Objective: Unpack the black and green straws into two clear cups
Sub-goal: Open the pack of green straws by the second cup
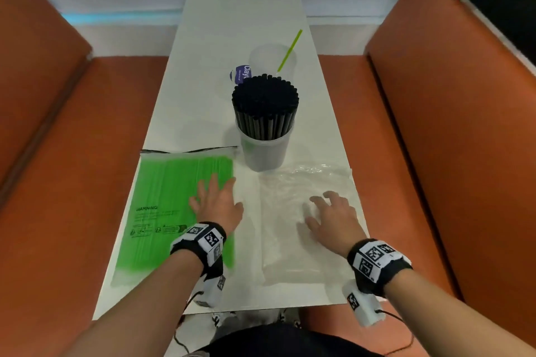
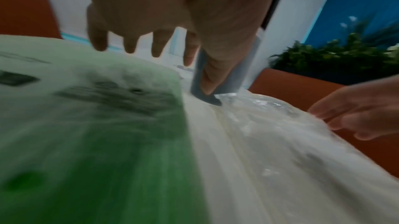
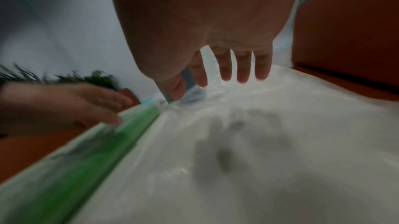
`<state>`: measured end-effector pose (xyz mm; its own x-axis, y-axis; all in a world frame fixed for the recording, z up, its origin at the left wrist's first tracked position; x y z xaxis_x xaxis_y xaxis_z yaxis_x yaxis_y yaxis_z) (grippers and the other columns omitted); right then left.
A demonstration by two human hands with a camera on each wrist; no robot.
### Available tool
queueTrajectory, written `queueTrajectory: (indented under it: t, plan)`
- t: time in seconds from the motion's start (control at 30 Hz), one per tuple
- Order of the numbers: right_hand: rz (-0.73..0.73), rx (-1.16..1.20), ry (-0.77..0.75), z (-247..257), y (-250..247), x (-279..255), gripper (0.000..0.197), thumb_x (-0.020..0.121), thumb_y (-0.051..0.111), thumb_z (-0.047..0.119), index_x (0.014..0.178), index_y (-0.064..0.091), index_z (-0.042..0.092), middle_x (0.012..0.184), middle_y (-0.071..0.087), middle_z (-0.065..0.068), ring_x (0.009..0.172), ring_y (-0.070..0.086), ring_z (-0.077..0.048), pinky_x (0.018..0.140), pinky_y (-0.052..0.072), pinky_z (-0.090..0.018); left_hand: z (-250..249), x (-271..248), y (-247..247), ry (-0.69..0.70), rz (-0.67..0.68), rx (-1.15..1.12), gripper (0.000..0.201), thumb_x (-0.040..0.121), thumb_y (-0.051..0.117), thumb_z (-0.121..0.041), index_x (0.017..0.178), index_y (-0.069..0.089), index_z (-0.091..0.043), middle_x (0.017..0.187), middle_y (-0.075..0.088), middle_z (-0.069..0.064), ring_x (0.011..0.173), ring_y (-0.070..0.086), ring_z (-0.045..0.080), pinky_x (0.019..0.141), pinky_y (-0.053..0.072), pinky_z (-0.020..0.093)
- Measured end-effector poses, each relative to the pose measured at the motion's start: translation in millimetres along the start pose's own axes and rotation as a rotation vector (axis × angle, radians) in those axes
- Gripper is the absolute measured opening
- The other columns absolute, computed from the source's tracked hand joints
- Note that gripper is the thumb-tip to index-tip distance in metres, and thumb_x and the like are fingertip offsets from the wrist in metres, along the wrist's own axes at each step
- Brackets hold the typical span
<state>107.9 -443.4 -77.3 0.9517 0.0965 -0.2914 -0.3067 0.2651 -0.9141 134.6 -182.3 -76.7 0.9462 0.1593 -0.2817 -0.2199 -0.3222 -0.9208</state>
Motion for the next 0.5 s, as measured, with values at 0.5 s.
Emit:
queueTrajectory:
  t: [0.5]
  plan:
    - [0.283, 0.752, 0.128, 172, 31, 82, 0.065, 0.087, 0.061, 0.025, 0.146, 0.037, 0.014, 0.122, 0.051, -0.006, 0.123, 0.052, -0.03, 0.103, 0.046, -0.042, 133, -14, -14, -0.099, 0.135, -0.04, 0.079, 0.068, 0.08, -0.04, 0.136, 0.041, -0.041, 0.155, 0.027, -0.006, 0.147, 0.018, 0.024, 0.109, 0.016, 0.076]
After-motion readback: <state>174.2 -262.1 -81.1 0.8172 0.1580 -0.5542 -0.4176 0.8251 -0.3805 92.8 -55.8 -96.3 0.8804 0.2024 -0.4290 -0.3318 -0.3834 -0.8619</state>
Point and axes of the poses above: each hand's wrist, its own x-axis towards the middle knuckle, its own y-axis out of the palm, z = x × y, the point moved 7 cm from there along x, towards the middle knuckle
